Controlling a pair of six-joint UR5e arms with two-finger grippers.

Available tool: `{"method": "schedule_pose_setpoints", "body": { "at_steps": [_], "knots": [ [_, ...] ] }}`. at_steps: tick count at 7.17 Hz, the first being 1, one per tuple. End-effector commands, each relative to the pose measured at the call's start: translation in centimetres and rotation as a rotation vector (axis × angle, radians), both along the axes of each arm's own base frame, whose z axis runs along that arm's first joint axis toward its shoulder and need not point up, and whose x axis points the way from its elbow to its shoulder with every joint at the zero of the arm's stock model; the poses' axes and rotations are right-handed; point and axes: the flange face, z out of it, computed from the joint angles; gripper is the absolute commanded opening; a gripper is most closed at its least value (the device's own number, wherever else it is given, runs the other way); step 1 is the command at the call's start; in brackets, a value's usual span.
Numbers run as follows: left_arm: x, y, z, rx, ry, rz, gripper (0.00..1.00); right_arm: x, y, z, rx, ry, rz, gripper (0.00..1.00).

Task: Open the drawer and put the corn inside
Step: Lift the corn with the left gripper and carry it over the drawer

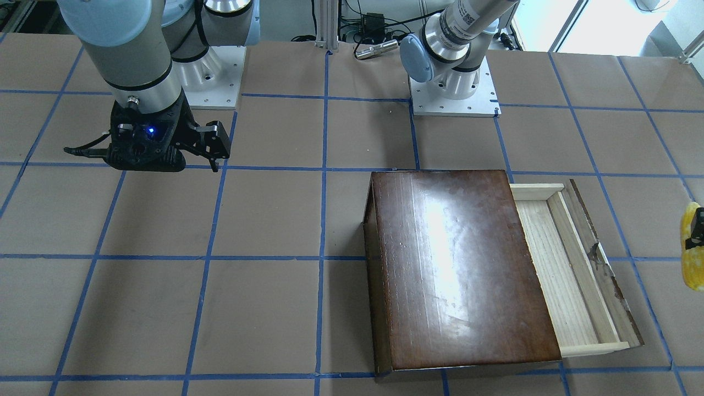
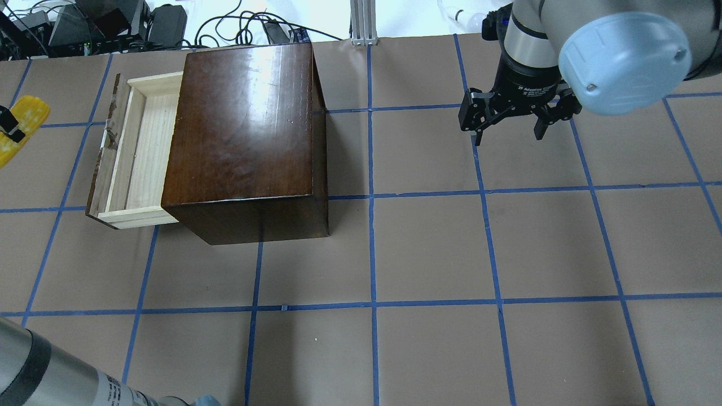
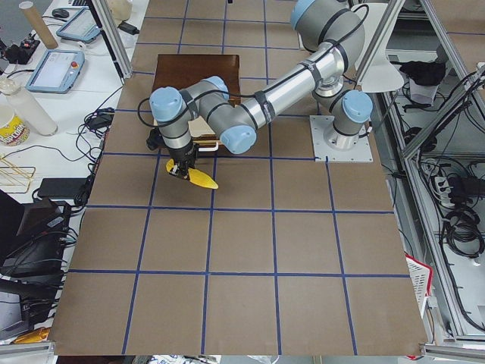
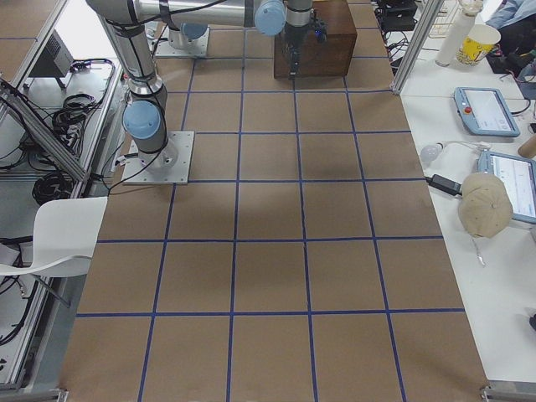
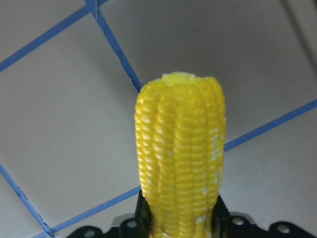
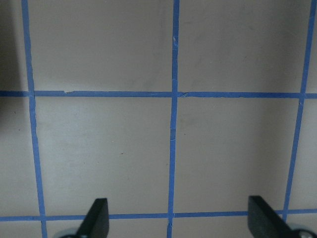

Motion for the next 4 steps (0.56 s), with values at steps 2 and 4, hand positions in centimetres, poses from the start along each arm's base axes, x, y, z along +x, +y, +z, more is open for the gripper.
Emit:
{"method": "schedule_pose_setpoints", "body": {
  "at_steps": [2,4],
  "knots": [
    [-12.3,-1.3,3.5,0.006,0.042,0.269,0.0,0.0,0.0,0.0,0.001,-0.001,0.0,1.0],
    [-17.2,-2.2,1.3,0.037,0.165,0.462,0.0,0.0,0.0,0.0,0.001,-0.001,0.0,1.0]
  ]
}}
